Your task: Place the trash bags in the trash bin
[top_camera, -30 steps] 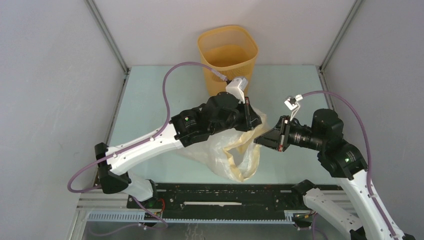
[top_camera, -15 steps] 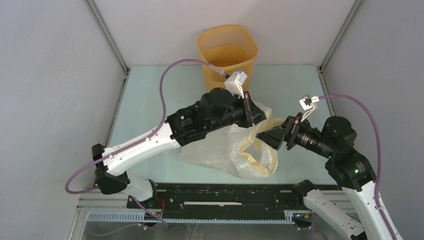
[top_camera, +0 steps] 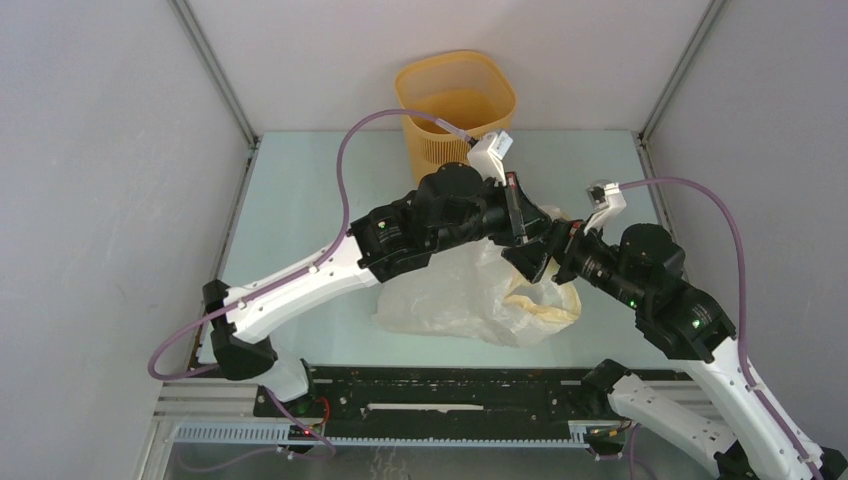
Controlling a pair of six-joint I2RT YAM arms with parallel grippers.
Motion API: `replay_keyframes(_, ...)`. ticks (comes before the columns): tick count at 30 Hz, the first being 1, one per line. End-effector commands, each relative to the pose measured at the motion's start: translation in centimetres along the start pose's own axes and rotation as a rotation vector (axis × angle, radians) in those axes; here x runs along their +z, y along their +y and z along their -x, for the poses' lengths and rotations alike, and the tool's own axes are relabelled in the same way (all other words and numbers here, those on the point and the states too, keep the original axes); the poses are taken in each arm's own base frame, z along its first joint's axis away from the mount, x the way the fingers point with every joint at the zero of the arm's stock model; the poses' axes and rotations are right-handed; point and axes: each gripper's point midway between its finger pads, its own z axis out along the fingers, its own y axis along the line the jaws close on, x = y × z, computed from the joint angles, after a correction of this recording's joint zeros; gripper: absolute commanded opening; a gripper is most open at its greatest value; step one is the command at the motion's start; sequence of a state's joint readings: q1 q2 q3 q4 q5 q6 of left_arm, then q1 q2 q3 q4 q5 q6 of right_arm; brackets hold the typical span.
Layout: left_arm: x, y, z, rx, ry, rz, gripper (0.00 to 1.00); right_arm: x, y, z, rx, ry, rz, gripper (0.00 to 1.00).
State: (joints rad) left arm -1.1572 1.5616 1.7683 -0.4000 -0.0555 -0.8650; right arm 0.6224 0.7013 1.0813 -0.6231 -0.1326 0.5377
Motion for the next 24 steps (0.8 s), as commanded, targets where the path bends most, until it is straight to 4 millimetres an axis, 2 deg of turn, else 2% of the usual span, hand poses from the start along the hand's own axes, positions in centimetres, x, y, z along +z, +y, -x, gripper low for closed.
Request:
replay_keyframes(1,-0.2,-2.8,1.3,-0.01,-0.003,-0.074,0.0,0.0,0.9,3.2,-0.066,-0.137,-0.006,0.93)
replay_keyframes(3,-0.1,-3.1,1.3,-0.001,0.007,-0.083,0.0,0.0,-0.1,3.5,-0.061,-0.157,-0.06,0.86)
replay_keyframes(4,-0.2,-3.4,1.2,0.009,0.018,-0.091,0.01,-0.1,-0.2,3.5,-0.066,-0.159,-0.065,0.78)
replay_keyframes(5,-0.5,-3.5,1.3,0.023,0.022,-0.093,0.03,-0.2,-0.2,3.4,-0.072,-0.156,-0.06,0.65)
replay_keyframes(7,-1.3,-3.4,1.9,0.057,0.01,-0.083,0.19,-0.5,-0.3,2.9,-0.086,-0.145,-0.054,0.25)
replay_keyframes(8,-2.0,-3.2,2.3,0.074,0.001,-0.074,0.29,-0.7,-0.6,2.6,-0.089,-0.138,-0.062,0.12)
replay_keyframes(9,-2.6,-2.7,3.0,0.089,-0.029,-0.048,0.44,-1.0,-0.9,2.2,-0.093,-0.129,-0.071,0.05)
replay_keyframes(10,-3.5,-2.3,3.7,0.104,-0.056,-0.032,0.55,-1.3,-1.3,1.8,-0.095,-0.117,-0.089,0.0)
replay_keyframes(13,-6.0,-0.3,6.1,0.144,-0.154,0.039,0.77,-2.8,-2.6,1.2,-0.101,-0.116,-0.146,0.0)
replay_keyframes(14,-6.9,0.4,6.6,0.149,-0.176,0.06,0.81,-3.4,-2.9,1.3,-0.103,-0.128,-0.159,0.0)
replay_keyframes(16,-8.8,3.1,8.5,0.137,-0.25,0.138,0.87,-4.7,-3.4,1.6,-0.103,-0.164,-0.18,0.0)
replay_keyframes(20,-11.5,9.3,11.4,0.042,-0.369,0.296,0.89,-7.4,-4.0,2.4,-0.101,-0.213,-0.227,0.0)
replay_keyframes(24,-12.9,15.2,14.5,-0.004,-0.49,0.472,0.88,-9.6,-4.2,2.8,-0.101,-0.215,-0.264,0.0)
